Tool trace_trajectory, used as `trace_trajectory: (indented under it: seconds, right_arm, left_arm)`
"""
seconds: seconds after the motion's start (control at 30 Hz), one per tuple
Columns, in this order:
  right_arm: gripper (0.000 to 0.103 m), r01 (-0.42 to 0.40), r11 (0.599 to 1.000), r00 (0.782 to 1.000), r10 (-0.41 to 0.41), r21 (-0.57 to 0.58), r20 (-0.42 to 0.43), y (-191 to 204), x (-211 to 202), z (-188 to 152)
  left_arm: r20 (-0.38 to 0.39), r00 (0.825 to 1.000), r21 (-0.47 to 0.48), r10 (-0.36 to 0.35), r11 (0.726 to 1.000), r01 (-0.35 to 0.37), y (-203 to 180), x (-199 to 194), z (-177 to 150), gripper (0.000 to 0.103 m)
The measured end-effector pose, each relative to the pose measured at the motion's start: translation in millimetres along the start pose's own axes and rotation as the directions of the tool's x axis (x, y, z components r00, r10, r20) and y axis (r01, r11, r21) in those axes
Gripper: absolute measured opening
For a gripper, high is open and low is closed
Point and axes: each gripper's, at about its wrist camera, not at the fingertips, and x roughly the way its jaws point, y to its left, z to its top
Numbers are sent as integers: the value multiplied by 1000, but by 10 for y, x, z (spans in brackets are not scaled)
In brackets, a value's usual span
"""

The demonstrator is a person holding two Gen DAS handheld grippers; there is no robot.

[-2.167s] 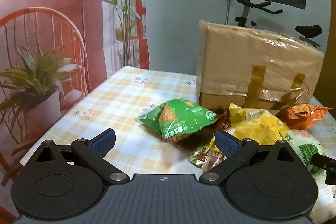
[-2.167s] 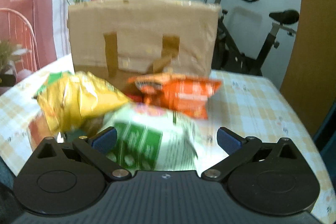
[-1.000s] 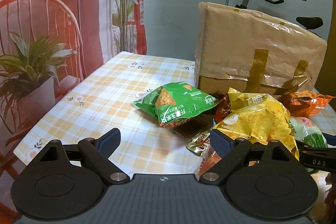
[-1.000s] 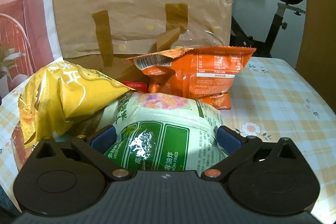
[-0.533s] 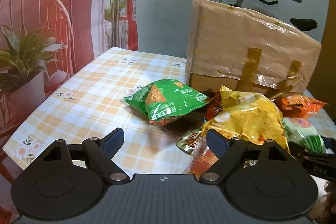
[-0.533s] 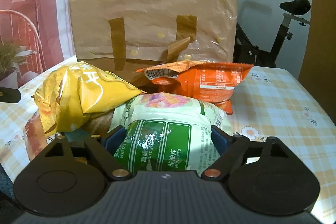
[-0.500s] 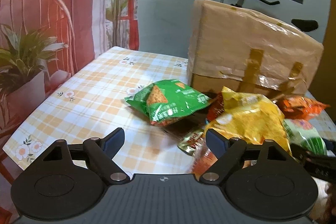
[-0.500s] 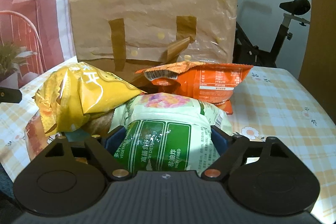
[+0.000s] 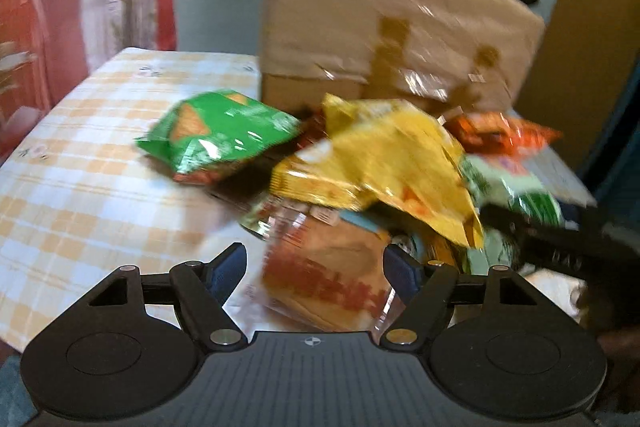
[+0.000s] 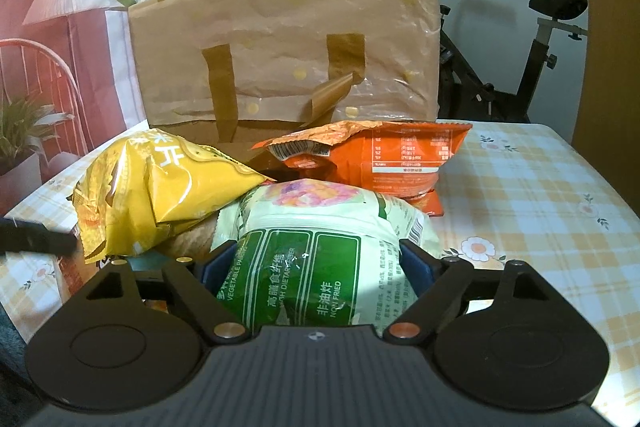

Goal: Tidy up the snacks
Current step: 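Reach both tools toward the snack pile in front of the paper bag, then grasp the bread packet with the left tool while the right tool grasps the green-white bag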

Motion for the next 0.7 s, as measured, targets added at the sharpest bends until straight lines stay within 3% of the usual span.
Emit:
trace_trajectory:
  seconds: [0.33,0.47,0.6,0.7]
  right_arm:
    - [85,-2,1000,1000,2,-4,3,10,-2,-15]
    - [86,-3,1000,1000,3,-2,4,6,10,-22]
    - [88,-2,1000,1000,2,-4,5,10,27,-37]
    - [92,-6,1000,1000,6,13,-3,-27,51,-49]
  left_arm:
    - [-16,1000,80,-23,997,24,-123,194,-11,91]
    - [-15,1000,103,6,995,-4,-185,293,-12,98]
    - [-21,999,75,-28,997,30,-130,361,-24,97]
    - [-9,998,57,-59,997,60,-73,321,-47,88]
